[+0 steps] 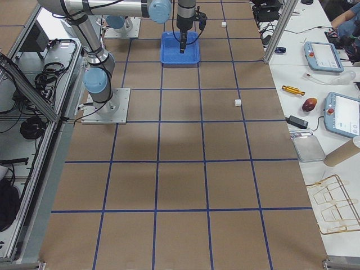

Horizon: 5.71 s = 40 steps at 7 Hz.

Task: Assemble white blocks and place on blue tray

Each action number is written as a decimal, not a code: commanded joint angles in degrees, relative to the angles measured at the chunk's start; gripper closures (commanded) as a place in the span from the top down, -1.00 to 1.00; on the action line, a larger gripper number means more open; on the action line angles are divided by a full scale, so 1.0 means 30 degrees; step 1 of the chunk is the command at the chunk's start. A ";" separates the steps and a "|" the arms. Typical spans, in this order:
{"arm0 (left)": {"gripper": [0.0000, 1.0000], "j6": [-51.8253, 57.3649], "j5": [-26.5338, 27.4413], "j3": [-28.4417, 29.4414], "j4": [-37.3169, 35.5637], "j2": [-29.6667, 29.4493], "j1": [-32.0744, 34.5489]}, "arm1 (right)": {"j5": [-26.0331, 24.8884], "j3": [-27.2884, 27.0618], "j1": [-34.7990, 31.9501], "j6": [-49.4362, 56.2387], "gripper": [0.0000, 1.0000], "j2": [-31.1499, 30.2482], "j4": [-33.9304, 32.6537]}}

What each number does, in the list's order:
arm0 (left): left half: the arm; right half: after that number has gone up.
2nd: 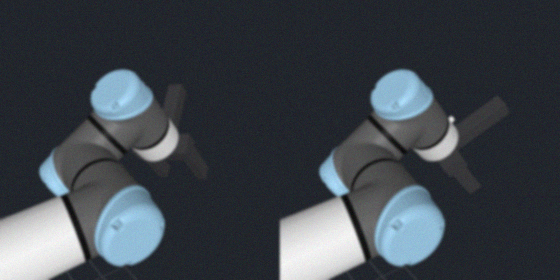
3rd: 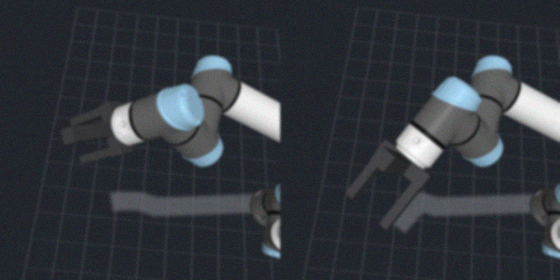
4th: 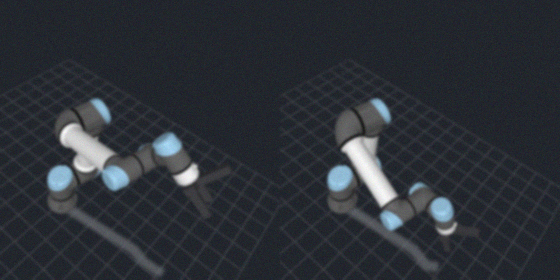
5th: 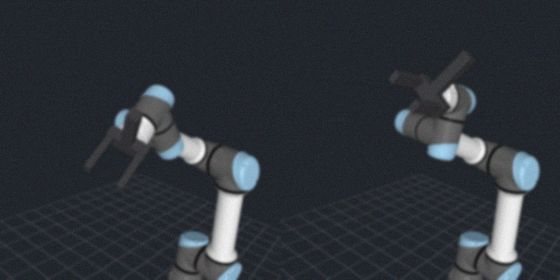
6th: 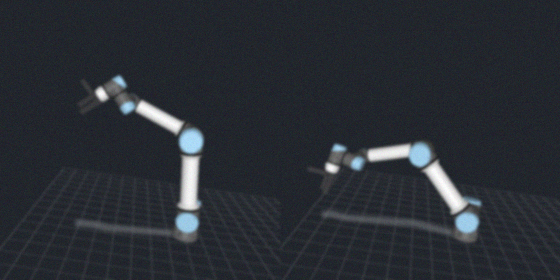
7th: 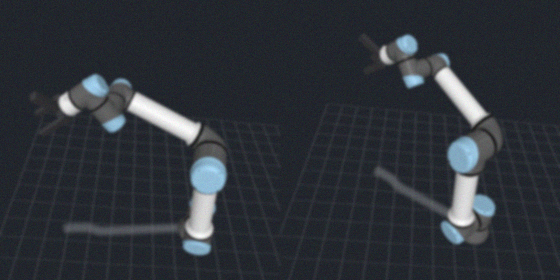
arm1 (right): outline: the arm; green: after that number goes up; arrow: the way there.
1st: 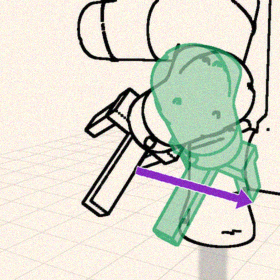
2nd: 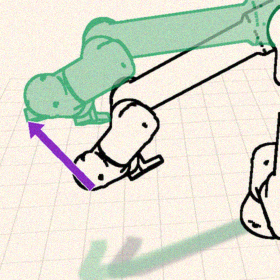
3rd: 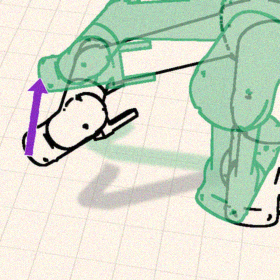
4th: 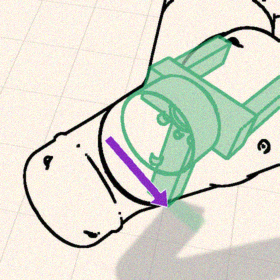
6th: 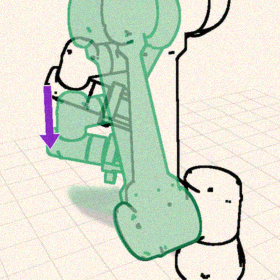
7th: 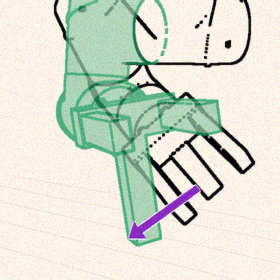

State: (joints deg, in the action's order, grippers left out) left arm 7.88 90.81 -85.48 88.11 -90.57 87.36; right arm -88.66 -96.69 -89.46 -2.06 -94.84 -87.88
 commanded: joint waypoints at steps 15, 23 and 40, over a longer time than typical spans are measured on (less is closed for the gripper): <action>1.00 0.0652 -0.0037 0.4319 -0.3407 -1.0432 -0.1900 | 0.5366 0.7532 0.6618 2.6953 1.00 1.1949 -0.5510; 1.00 0.3026 0.0491 0.5170 -0.8394 -1.4834 -0.2871 | 0.9249 0.9556 0.7439 3.6048 1.00 1.6468 -0.5247; -0.49 0.1563 0.0227 -0.0176 -0.8013 -0.9580 -0.1642 | 0.9367 1.0113 0.6472 3.7866 -0.02 1.8138 -0.5276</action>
State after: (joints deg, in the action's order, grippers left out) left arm 13.35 91.61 -81.28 64.03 -124.54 81.66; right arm -60.51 -66.31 -70.02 111.56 -40.59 -103.80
